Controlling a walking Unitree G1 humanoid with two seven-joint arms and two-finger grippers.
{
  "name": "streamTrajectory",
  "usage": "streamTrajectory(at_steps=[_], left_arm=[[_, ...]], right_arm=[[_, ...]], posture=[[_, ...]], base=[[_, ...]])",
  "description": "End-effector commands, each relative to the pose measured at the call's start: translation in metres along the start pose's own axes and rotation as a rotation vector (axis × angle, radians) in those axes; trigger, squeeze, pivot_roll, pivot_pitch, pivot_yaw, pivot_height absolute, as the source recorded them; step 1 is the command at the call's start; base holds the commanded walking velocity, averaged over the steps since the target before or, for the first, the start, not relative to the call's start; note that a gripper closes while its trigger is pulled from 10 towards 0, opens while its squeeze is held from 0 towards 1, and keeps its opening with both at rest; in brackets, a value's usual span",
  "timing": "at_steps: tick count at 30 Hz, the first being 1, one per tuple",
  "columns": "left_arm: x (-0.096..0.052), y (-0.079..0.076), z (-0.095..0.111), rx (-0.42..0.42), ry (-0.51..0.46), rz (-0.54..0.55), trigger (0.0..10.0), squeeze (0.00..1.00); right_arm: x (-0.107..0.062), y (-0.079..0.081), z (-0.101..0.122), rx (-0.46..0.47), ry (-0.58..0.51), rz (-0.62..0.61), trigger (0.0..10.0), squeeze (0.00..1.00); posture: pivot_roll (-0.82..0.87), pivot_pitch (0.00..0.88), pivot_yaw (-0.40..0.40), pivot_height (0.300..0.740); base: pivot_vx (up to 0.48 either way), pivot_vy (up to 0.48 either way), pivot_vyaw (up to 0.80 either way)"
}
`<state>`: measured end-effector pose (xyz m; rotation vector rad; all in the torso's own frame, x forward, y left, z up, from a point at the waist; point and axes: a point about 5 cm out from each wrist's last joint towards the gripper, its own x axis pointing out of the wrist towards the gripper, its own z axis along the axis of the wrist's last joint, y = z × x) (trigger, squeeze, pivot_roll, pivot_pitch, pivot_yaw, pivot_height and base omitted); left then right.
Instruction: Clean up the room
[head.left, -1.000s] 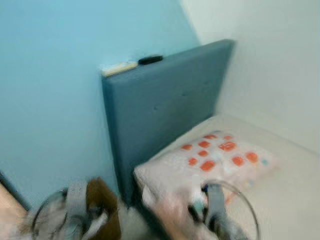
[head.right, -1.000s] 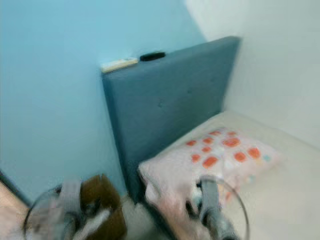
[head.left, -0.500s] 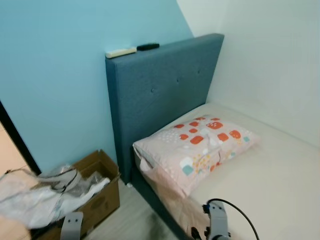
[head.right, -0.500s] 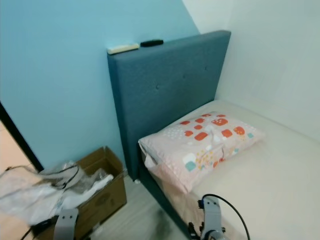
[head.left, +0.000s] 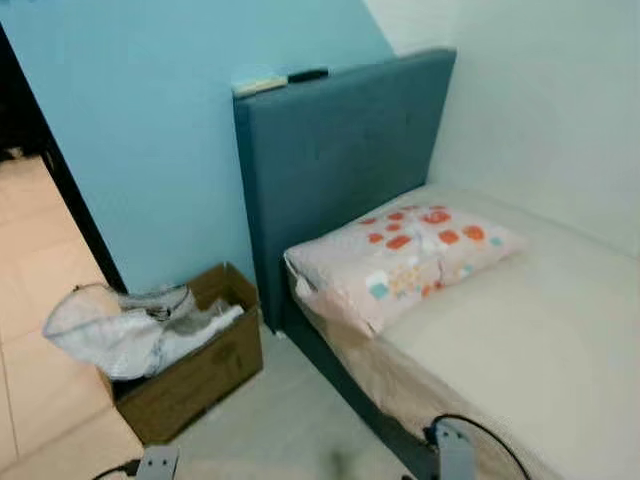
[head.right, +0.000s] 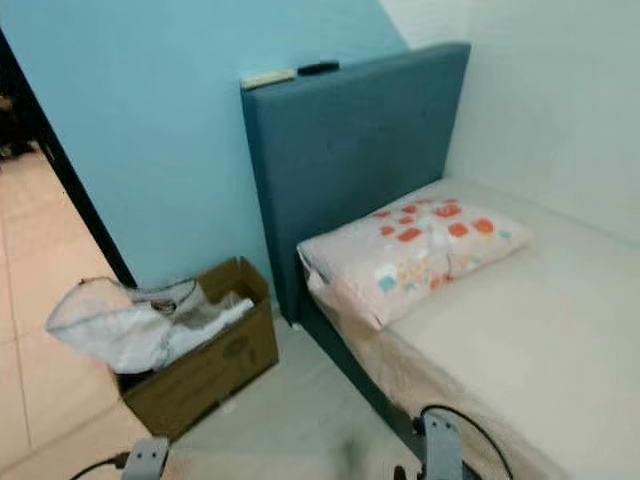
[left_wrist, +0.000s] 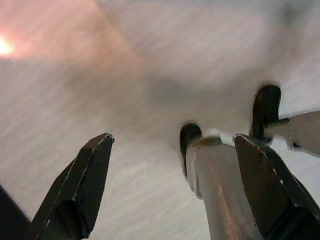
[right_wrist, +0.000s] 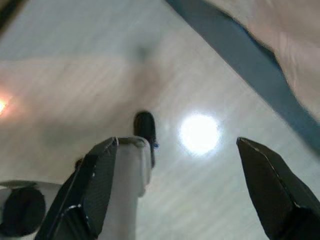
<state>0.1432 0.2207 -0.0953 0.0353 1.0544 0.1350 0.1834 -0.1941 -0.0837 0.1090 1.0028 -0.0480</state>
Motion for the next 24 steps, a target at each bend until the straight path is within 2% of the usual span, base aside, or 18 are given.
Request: streamTrajectory(at_steps=[1, 4, 13, 24], left_arm=[[0.001, 0.002, 0.005, 0.002, -0.006, -0.003, 10.0, 0.0], [0.001, 0.002, 0.005, 0.006, -0.009, -0.005, 10.0, 0.0], [0.0, 0.0, 0.002, 0.05, -0.005, -0.041, 10.0, 0.0], [-0.001, -0.003, -0.008, 0.04, 0.02, -0.046, 10.0, 0.0]], right_arm=[[0.0, -0.002, -0.004, 0.004, 0.02, -0.011, 10.0, 0.0], [-0.001, -0.003, -0.005, -0.004, 0.027, -0.017, 10.0, 0.0], [-0.004, -0.023, -0.008, -0.008, 0.048, -0.087, 10.0, 0.0], [-0.003, -0.019, -0.005, -0.012, 0.044, -0.1, 10.0, 0.0]], posture=[[0.02, 0.0, -0.023, 0.74], [0.01, 0.0, -0.022, 0.74], [0.02, 0.0, -0.023, 0.74], [0.03, 0.0, -0.026, 0.74]], base=[[0.0, 0.0, -0.77], [0.0, 0.0, -0.77], [0.0, 0.0, -0.76], [0.0, 0.0, -0.76]])
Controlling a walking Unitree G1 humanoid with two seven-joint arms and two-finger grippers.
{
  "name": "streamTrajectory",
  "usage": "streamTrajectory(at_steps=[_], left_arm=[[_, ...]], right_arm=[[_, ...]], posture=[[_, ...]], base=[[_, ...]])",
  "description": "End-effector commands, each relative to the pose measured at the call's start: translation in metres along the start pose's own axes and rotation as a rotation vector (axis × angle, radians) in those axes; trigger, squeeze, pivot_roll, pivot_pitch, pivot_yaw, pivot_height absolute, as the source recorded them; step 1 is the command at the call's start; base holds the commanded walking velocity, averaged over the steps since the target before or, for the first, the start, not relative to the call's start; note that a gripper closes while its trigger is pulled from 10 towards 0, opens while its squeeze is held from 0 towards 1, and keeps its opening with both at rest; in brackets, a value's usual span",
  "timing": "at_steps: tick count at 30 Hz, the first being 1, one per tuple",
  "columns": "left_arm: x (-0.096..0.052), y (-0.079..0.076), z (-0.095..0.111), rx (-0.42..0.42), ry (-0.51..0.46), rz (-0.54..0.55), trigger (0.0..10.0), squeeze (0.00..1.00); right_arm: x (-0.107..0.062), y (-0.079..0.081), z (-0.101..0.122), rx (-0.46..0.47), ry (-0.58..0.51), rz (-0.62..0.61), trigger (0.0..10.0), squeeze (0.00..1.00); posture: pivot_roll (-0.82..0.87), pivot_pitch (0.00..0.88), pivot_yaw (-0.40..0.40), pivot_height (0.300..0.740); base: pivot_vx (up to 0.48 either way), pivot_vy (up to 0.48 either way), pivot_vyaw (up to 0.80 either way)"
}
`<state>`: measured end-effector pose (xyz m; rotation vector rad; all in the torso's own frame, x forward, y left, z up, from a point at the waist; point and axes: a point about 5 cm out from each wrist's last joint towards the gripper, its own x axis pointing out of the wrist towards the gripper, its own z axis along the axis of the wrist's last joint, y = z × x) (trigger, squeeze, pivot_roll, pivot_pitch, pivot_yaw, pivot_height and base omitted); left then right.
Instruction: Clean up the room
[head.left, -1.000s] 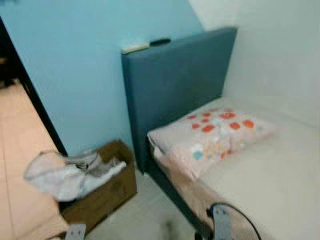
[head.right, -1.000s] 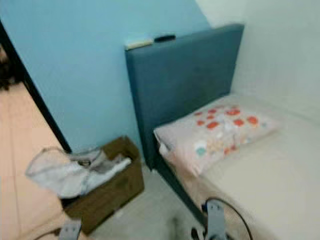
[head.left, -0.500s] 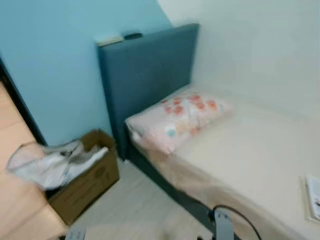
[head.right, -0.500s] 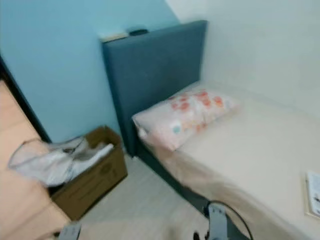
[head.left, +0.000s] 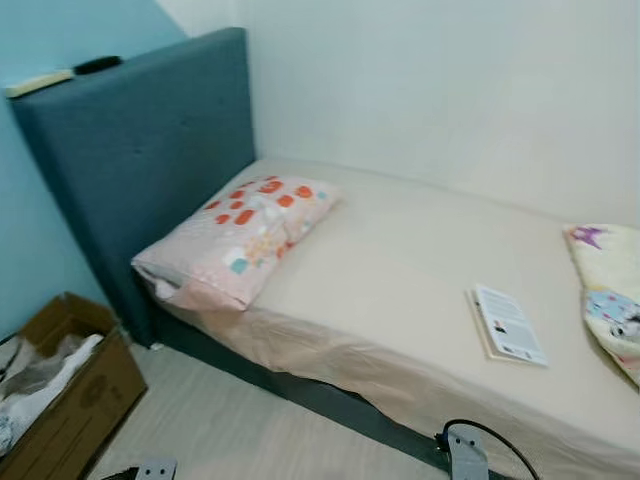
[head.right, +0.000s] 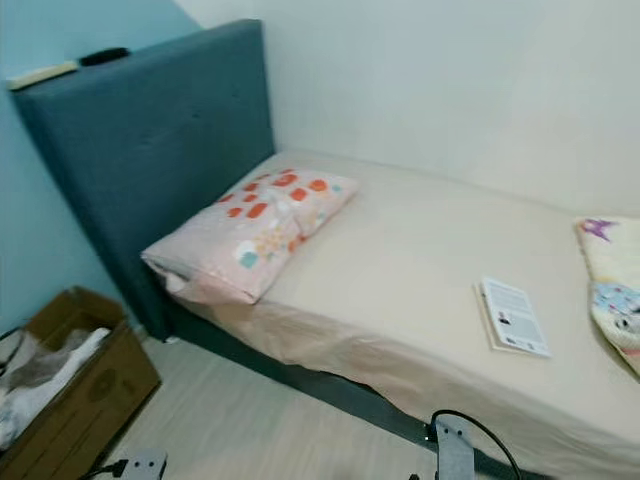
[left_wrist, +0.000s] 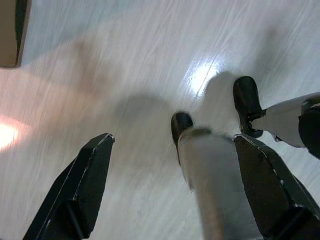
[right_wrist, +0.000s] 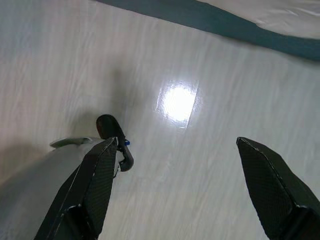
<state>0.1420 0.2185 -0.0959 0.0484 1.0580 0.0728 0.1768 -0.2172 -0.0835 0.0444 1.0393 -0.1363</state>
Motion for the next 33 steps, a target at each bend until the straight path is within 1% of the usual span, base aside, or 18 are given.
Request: streamTrajectory(at_steps=[1, 2, 3, 5, 6, 7, 8, 9, 10, 13, 15, 20, 24, 26, 30, 33], left_arm=[[-0.001, -0.001, -0.006, -0.001, 0.019, -0.001, 10.0, 0.0], [-0.001, -0.001, -0.006, -0.001, 0.019, -0.001, 10.0, 0.0], [0.0, -0.005, -0.006, 0.0, 0.02, -0.007, 10.0, 0.0], [0.001, -0.015, -0.004, 0.003, 0.018, -0.017, 10.0, 0.0], [0.001, -0.015, -0.004, 0.003, 0.018, -0.017, 10.0, 0.0], [0.002, -0.02, -0.002, 0.005, 0.017, -0.022, 10.0, 0.0], [0.002, -0.02, -0.002, 0.005, 0.017, -0.022, 10.0, 0.0], [0.002, -0.024, 0.001, 0.008, 0.015, -0.025, 10.0, 0.0], [0.002, -0.024, 0.001, 0.008, 0.015, -0.025, 10.0, 0.0], [0.004, -0.031, 0.006, 0.009, 0.01, -0.03, 10.0, 0.0], [0.004, -0.033, 0.007, 0.009, 0.009, -0.032, 10.0, 0.0], [0.003, -0.029, 0.004, 0.007, 0.011, -0.029, 10.0, 0.0], [0.003, -0.029, 0.004, 0.004, 0.017, -0.023, 10.0, 0.0], [0.003, -0.029, 0.004, 0.003, 0.018, -0.022, 10.0, 0.0], [0.004, -0.03, 0.004, 0.003, 0.018, -0.022, 10.0, 0.0], [0.004, -0.03, 0.004, -0.003, 0.017, -0.025, 10.0, 0.0]], right_arm=[[0.0, 0.005, -0.002, 0.001, 0.012, 0.005, 10.0, 0.0], [0.0, 0.005, -0.002, 0.001, 0.012, 0.005, 10.0, 0.0], [0.0, 0.005, -0.002, -0.003, 0.012, 0.0, 10.0, 0.0], [0.001, 0.006, -0.001, 0.02, -0.004, -0.011, 10.0, 0.0], [0.001, 0.006, -0.001, 0.02, -0.004, -0.011, 10.0, 0.0], [0.001, 0.006, -0.001, 0.019, -0.006, -0.014, 10.0, 0.0], [0.001, 0.006, -0.001, 0.019, -0.006, -0.014, 10.0, 0.0], [0.001, 0.006, 0.0, 0.019, -0.008, -0.015, 10.0, 0.0], [0.001, 0.006, 0.0, 0.019, -0.008, -0.015, 10.0, 0.0], [0.001, 0.007, 0.004, 0.019, -0.018, -0.013, 10.0, 0.0], [0.001, 0.007, 0.006, 0.018, -0.025, -0.014, 10.0, 0.0], [0.002, 0.007, 0.016, 0.017, -0.06, -0.011, 10.0, 0.0], [0.002, 0.007, 0.032, 0.045, -0.113, -0.01, 10.0, 0.0], [0.002, 0.007, 0.036, 0.049, -0.124, -0.01, 10.0, 0.0], [0.002, 0.008, 0.038, 0.051, -0.13, -0.009, 10.0, 0.0], [0.002, 0.011, 0.043, 0.045, -0.146, 0.001, 10.0, 0.0]], posture=[[0.03, 0.0, -0.026, 0.74], [0.03, 0.0, -0.026, 0.74], [0.02, 0.0, -0.021, 0.74], [0.02, 0.0, -0.018, 0.74], [0.02, 0.0, -0.018, 0.74], [0.02, 0.0, -0.015, 0.74], [0.02, 0.0, -0.015, 0.74], [0.01, 0.0, -0.014, 0.74], [0.01, 0.0, -0.014, 0.74], [0.01, 0.0, -0.012, 0.74], [0.01, 0.0, -0.012, 0.74], [0.01, 0.0, -0.013, 0.74], [0.01, 0.0, -0.014, 0.74], [0.01, 0.0, -0.015, 0.74], [0.01, 0.0, -0.015, 0.74], [0.01, 0.0, -0.02, 0.74]], base=[[0.0, 0.0, -0.76], [0.0, 0.0, -0.76], [0.0, 0.0, -0.75], [0.0, 0.0, -0.71], [0.0, 0.0, -0.71], [0.0, 0.0, 0.0], [0.0, 0.0, 0.0], [0.0, -0.292, 0.0], [0.0, -0.292, 0.0], [0.0, -0.36, 0.0], [0.0, -0.368, 0.0], [0.0, -0.368, 0.0], [0.0, -0.368, 0.0], [0.0, -0.368, 0.0], [0.0, -0.368, 0.0], [0.0, -0.372, 0.0]])
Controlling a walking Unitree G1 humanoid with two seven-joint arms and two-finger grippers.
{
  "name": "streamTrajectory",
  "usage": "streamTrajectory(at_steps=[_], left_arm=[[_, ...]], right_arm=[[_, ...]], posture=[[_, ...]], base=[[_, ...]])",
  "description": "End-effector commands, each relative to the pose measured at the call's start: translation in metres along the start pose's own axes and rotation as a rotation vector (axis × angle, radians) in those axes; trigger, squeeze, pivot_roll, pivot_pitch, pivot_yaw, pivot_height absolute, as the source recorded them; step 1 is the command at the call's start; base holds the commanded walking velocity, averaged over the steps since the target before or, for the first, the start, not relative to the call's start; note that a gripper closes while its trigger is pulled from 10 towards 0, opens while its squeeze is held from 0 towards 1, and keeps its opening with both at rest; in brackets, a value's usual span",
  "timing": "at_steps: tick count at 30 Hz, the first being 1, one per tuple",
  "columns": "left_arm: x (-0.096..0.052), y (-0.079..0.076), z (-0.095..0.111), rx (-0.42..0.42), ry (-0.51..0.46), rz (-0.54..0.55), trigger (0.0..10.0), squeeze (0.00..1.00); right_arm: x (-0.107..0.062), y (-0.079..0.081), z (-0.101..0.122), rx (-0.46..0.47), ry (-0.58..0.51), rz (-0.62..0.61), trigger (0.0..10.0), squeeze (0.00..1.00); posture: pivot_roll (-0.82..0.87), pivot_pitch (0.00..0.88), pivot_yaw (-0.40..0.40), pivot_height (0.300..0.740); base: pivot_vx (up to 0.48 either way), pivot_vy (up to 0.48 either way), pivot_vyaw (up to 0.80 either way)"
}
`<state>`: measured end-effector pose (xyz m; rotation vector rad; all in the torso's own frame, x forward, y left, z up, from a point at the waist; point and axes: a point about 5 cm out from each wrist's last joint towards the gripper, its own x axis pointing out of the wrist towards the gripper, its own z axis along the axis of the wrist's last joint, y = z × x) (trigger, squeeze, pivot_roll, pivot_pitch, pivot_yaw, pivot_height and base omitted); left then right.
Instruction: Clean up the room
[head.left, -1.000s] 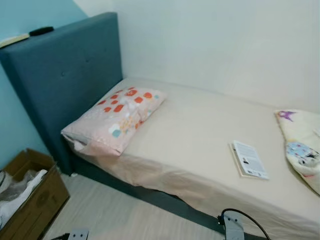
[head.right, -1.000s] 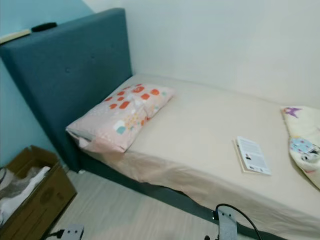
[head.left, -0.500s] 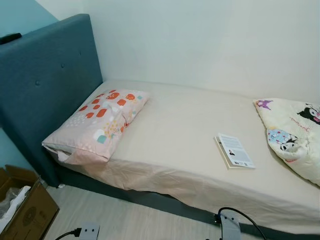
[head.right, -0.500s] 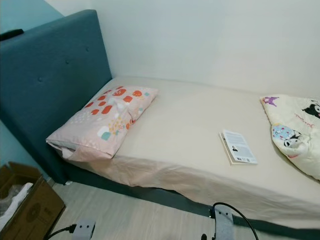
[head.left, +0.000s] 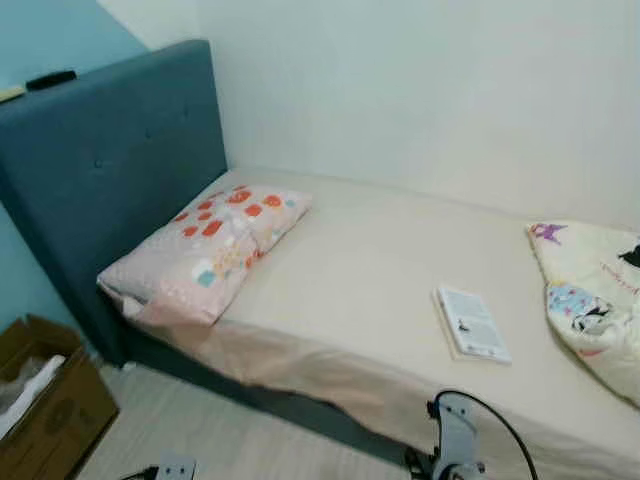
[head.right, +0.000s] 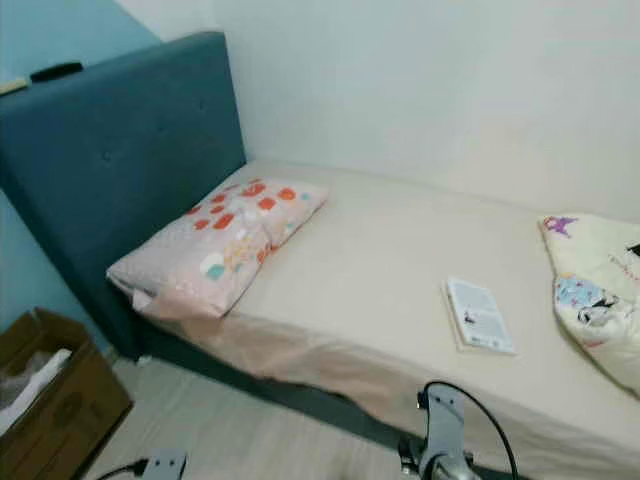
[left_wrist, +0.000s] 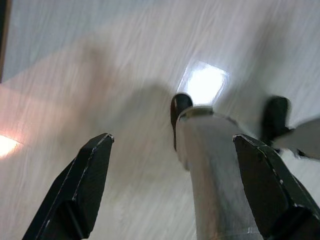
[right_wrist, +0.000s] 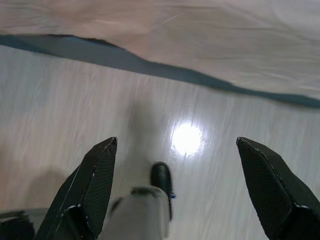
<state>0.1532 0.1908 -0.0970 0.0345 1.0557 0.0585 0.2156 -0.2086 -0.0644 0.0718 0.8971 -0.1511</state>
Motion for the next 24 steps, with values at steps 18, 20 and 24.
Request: streamTrajectory(at_steps=[18, 20, 24], left_arm=[[-0.0007, -0.0007, -0.0055, 0.011, 0.02, -0.013, 10.0, 0.0], [-0.0007, -0.0008, -0.0054, 0.009, 0.019, -0.013, 10.0, 0.0], [-0.0007, -0.001, -0.0054, 0.006, 0.019, -0.014, 10.0, 0.0]], right_arm=[[0.0006, 0.0006, 0.0068, 0.012, -0.028, 0.001, 10.0, 0.0], [0.0006, 0.0011, 0.0058, 0.003, -0.024, 0.003, 10.0, 0.0], [0.0006, 0.0022, 0.0049, -0.007, -0.021, 0.009, 10.0, 0.0]], posture=[[0.0, 0.0, -0.014, 0.74], [0.0, 0.0, -0.015, 0.74], [0.0, 0.0, -0.017, 0.74]], base=[[0.0, -0.377, 0.0], [0.0, -0.386, 0.0], [0.0, -0.398, 0.0]])
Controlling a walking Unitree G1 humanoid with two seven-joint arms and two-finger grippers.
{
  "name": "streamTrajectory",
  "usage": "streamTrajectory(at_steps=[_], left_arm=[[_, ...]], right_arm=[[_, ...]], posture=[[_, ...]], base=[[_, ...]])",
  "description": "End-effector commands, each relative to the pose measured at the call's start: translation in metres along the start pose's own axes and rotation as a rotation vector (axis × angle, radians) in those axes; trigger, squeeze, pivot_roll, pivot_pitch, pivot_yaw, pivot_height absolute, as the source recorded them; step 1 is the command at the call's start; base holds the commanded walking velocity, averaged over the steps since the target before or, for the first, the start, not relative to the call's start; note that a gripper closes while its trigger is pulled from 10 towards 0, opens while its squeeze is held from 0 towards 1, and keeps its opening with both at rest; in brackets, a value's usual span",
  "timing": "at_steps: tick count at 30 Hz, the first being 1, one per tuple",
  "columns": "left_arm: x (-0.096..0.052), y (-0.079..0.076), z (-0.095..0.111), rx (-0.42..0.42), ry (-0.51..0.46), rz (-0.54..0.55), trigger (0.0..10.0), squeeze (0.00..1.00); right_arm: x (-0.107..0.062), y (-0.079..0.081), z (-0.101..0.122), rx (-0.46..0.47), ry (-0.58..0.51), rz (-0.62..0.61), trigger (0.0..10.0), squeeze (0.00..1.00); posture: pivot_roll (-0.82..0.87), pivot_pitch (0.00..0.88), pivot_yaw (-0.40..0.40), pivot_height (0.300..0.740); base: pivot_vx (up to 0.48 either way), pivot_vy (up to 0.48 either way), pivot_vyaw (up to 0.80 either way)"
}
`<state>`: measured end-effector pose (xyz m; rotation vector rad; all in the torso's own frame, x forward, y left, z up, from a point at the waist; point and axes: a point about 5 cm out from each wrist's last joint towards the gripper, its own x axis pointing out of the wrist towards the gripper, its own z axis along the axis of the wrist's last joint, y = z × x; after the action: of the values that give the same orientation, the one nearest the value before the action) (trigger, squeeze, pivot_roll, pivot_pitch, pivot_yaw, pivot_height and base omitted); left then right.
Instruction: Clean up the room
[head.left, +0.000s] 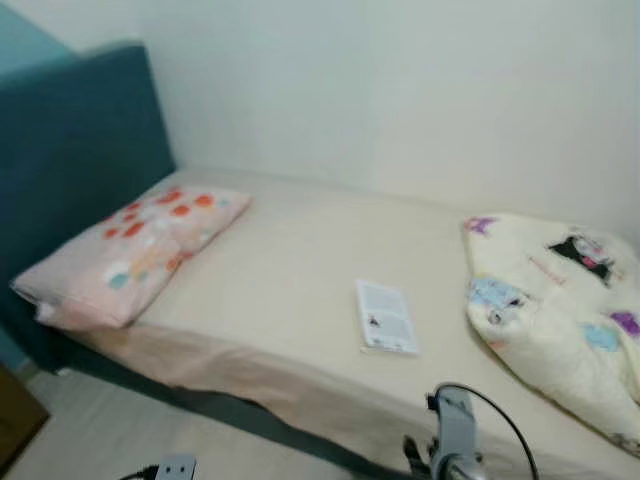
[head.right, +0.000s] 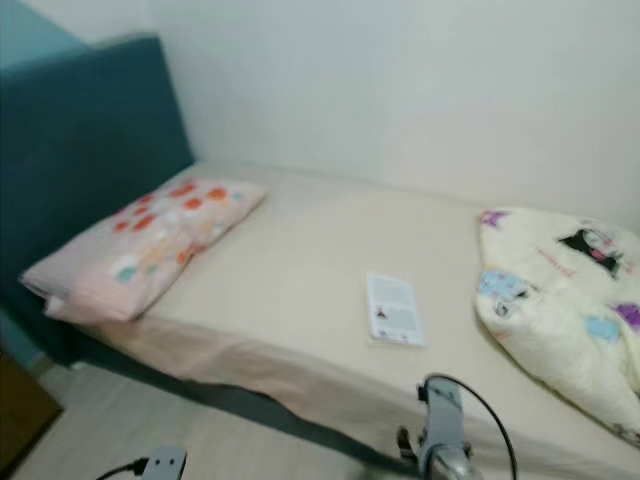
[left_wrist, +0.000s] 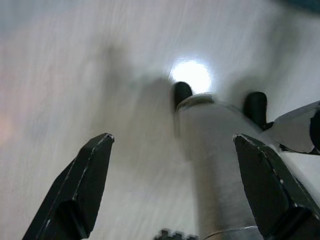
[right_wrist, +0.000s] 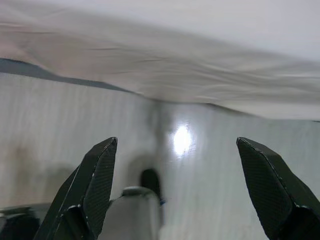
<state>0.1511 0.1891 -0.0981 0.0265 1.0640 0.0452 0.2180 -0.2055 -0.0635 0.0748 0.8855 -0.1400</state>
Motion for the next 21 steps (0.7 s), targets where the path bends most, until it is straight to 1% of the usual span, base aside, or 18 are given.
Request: streamTrajectory(at_steps=[1, 3, 4, 9, 14, 17, 21], left_arm=[[0.0, 0.001, -0.003, 0.003, 0.011, 0.001, 10.0, 0.0], [0.0, 0.001, -0.003, 0.0, 0.011, 0.001, 10.0, 0.0], [-0.001, 0.002, -0.004, -0.021, 0.009, 0.01, 10.0, 0.0], [-0.001, 0.006, -0.003, -0.048, 0.001, 0.026, 10.0, 0.0], [-0.001, 0.008, -0.003, -0.034, -0.001, 0.022, 10.0, 0.0], [-0.001, 0.01, -0.004, -0.02, 0.0, 0.025, 10.0, 0.0], [-0.002, 0.011, -0.004, -0.015, 0.0, 0.027, 10.0, 0.0]], right_arm=[[0.0, 0.0, 0.003, -0.008, -0.009, 0.001, 10.0, 0.0], [0.0, 0.0, 0.003, -0.01, -0.009, 0.003, 10.0, 0.0], [0.0, 0.001, 0.003, -0.012, -0.009, 0.007, 10.0, 0.0], [0.0, 0.001, 0.003, -0.014, -0.009, 0.01, 10.0, 0.0], [0.0, 0.002, 0.003, -0.015, -0.009, 0.012, 10.0, 0.0], [0.001, 0.003, 0.006, 0.009, -0.025, 0.026, 10.0, 0.0], [0.001, 0.005, 0.009, 0.019, -0.039, 0.038, 10.0, 0.0]], posture=[[0.0, 0.0, -0.017, 0.74], [0.0, 0.0, -0.018, 0.74], [0.0, 0.0, -0.018, 0.74], [0.0, 0.0, -0.019, 0.74], [0.0, 0.0, -0.02, 0.74], [0.0, 0.0, -0.021, 0.74], [0.0, 0.0, -0.02, 0.74]], base=[[0.0, -0.39, 0.0], [0.0, -0.39, 0.0], [0.0, 0.0, 0.0], [0.0, 0.0, 0.0], [0.0, 0.0, 0.0], [0.0, 0.0, 0.0], [0.357, 0.0, 0.0]])
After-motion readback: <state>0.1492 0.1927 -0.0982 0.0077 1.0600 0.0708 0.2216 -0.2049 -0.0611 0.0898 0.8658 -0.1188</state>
